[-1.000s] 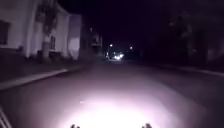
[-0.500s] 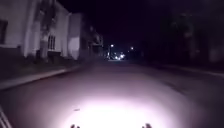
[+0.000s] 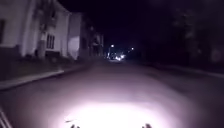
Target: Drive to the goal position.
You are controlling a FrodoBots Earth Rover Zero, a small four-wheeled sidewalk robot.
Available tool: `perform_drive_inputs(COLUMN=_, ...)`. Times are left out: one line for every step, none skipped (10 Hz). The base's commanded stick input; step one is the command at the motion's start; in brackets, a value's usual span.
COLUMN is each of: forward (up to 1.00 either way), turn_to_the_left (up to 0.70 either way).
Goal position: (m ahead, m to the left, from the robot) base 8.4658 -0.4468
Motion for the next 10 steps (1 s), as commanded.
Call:
perform_drive_inputs(forward=0.5, turn_to_the_left=0.0)
perform_drive_inputs(forward=0.5, turn_to_the_left=0.0)
perform_drive_inputs(forward=0.5, turn_to_the_left=0.0)
perform_drive_inputs(forward=0.5, turn_to_the_left=0.0)
perform_drive_inputs(forward=0.5, turn_to_the_left=0.0)
perform_drive_inputs(forward=0.5, turn_to_the_left=0.0)
perform_drive_inputs(forward=0.5, turn_to_the_left=0.0)
perform_drive_inputs(forward=0.5, turn_to_the_left=0.0)
perform_drive_inputs(forward=0.5, turn_to_the_left=0.0)
perform_drive_inputs(forward=0.5, turn_to_the_left=0.0)
